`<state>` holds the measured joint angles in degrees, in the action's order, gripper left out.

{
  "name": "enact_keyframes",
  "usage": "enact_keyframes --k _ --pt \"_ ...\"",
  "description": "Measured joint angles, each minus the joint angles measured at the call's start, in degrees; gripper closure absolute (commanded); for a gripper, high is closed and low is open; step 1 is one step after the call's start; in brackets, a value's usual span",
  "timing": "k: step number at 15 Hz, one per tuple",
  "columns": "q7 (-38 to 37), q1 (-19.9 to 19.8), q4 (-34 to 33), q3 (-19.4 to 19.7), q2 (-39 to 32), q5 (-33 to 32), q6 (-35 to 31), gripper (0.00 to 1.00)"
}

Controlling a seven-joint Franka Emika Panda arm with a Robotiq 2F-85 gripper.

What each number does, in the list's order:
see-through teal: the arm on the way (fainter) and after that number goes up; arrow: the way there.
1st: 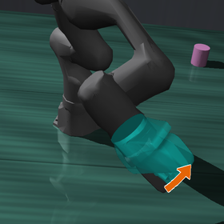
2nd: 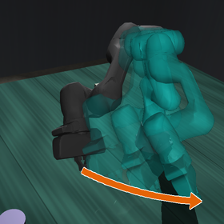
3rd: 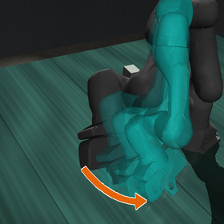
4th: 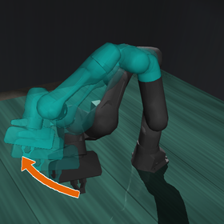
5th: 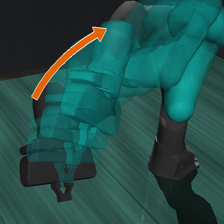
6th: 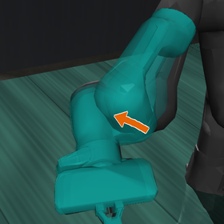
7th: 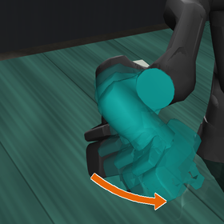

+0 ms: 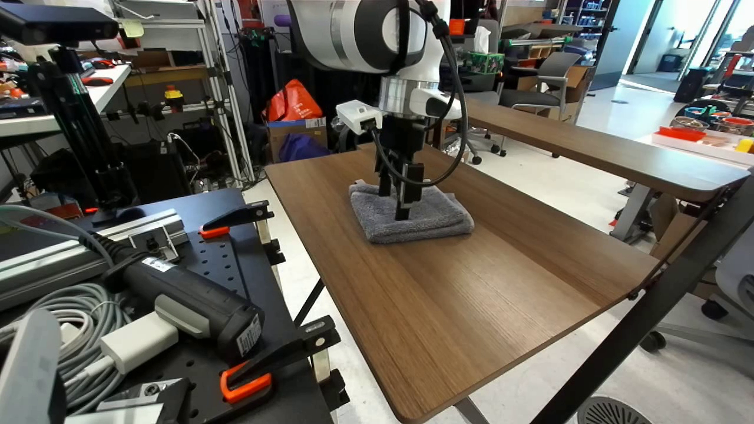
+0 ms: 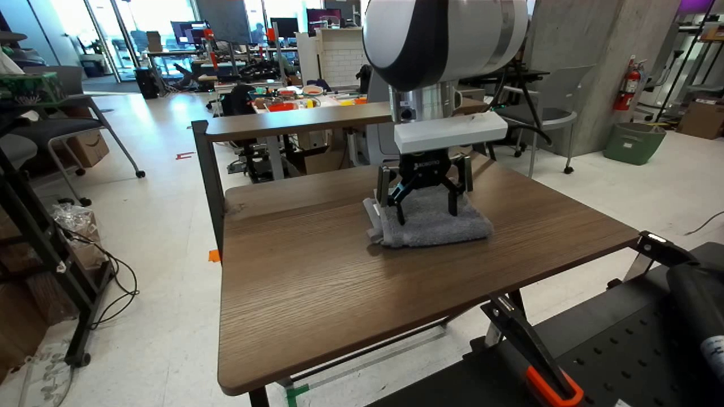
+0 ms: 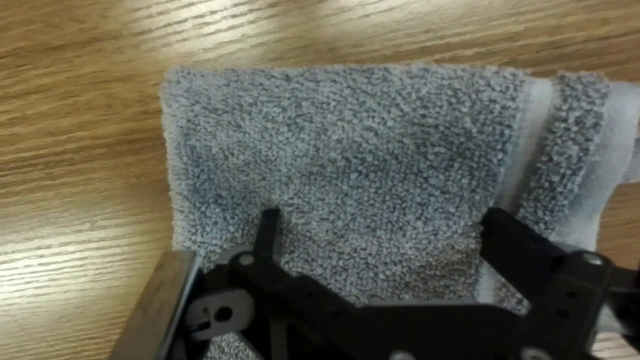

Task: Slide the grey towel on the table to the right.

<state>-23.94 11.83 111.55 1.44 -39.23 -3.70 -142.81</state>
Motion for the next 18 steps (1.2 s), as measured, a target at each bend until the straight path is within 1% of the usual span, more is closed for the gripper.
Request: enact_keyframes --k 5,13,18 --pt "1.2 -3.0 -0.19 0.27 -0.31 2.09 0.0 0.0" --pt "4.1 -9.72 -0.31 0.9 -0.31 8.36 -0.08 0.0" --pt "4.62 -14.0 -0.69 1.5 -0.31 11.5 -0.09 0.0"
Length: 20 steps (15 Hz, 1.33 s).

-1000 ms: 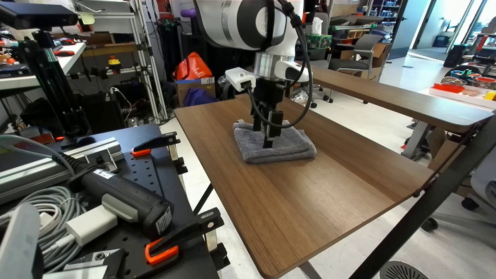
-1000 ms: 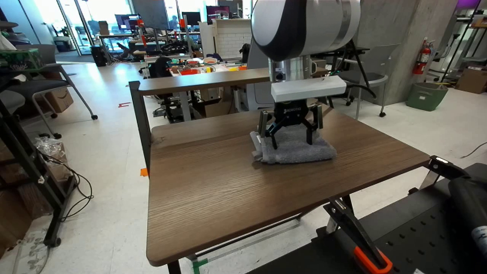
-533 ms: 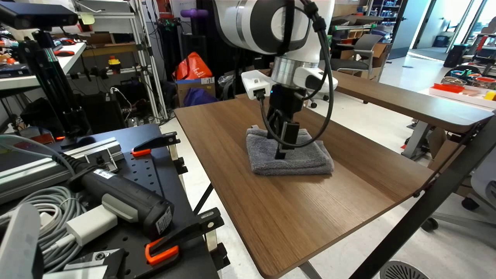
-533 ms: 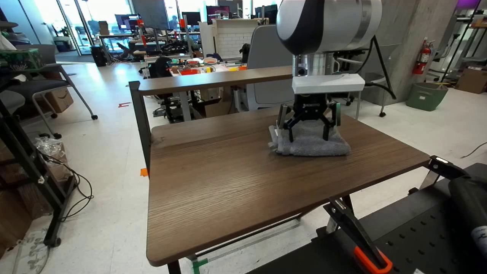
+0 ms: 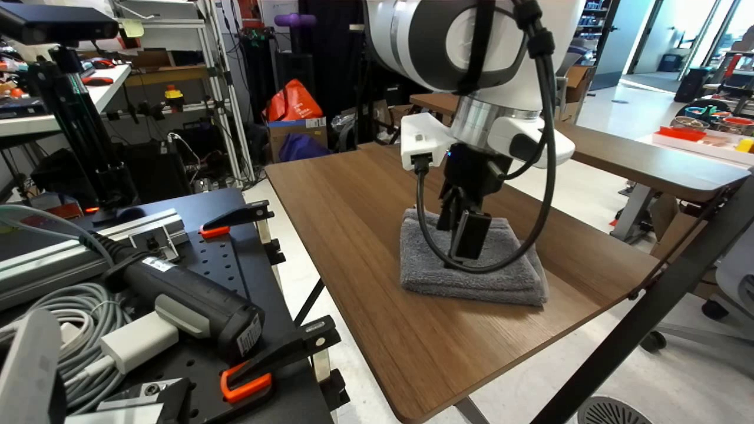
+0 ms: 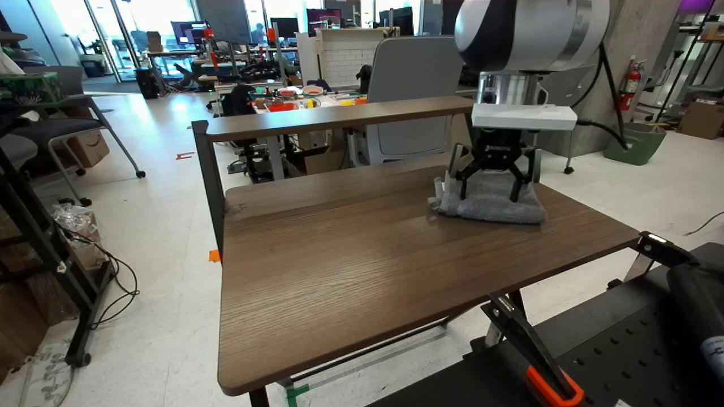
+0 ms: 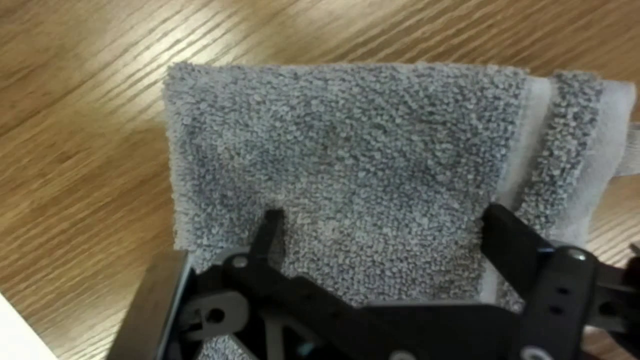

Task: Slide the grey towel on the table to the right.

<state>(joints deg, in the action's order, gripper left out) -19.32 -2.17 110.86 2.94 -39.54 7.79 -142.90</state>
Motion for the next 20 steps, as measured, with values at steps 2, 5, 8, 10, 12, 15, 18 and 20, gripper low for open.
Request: enact_keyframes --k 2,5,8,10,12,15,18,20 --pt "0.08 -1.6 -0.34 0.29 0.0 1.0 -0.01 0.0" --pt "0.1 -3.16 -0.75 0.62 -0.01 1.67 -0.02 0.0" --pt "0.1 -3.42 -0.97 0.68 -0.12 1.68 -0.02 0.0" --pt "0.1 -3.37 -0.97 0.66 -0.13 1.68 -0.02 0.0" --pt "0.1 -3.31 -0.97 0.63 -0.13 1.68 -0.02 0.0" --pt "0.1 -3.02 -0.95 0.51 0.31 1.68 -0.01 0.0" --pt "0.1 -2.17 -0.6 0.53 2.52 1.68 0.03 0.0" --pt "0.1 -1.41 0.47 0.52 5.38 1.68 0.21 0.0"
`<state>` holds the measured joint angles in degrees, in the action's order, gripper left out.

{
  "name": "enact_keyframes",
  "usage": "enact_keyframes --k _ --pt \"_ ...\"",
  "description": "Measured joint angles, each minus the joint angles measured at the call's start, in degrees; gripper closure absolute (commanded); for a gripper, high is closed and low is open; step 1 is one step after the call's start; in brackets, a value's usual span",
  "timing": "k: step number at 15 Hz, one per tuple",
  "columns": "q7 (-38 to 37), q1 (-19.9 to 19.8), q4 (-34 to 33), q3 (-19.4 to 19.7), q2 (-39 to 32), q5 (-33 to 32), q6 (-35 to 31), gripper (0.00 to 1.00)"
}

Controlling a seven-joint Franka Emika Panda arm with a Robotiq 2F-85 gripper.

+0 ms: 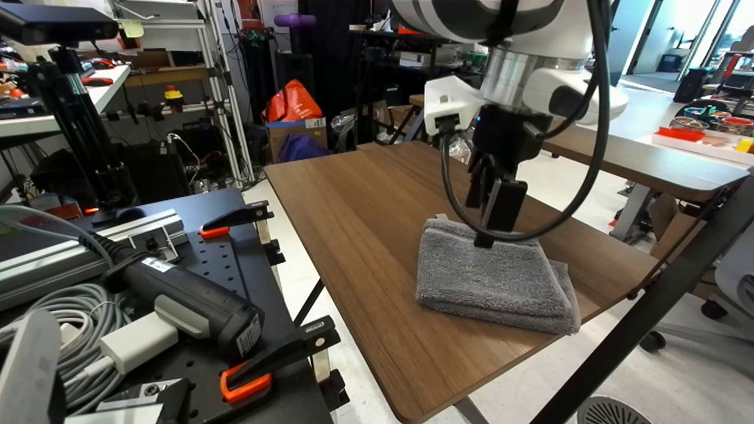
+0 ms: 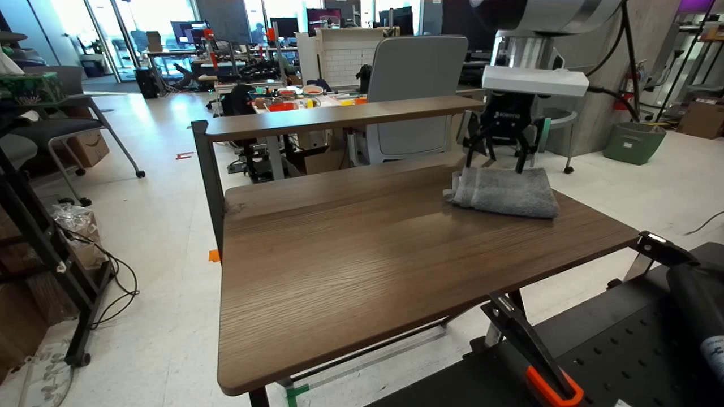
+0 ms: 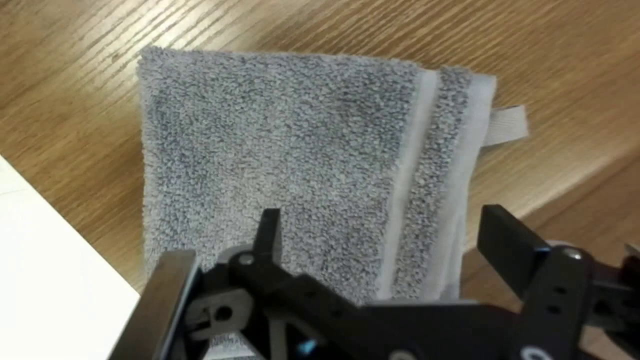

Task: Slide the grey towel on the table to the right.

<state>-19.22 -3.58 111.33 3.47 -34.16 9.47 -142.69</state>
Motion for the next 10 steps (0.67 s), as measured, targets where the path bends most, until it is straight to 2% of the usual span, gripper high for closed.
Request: enact_keyframes --k 4,10 --pt "0.96 0.81 2.63 -0.04 5.06 -0.04 3.59 0.0" --pt "1.3 0.79 3.4 -0.04 5.43 -0.04 3.76 0.0"
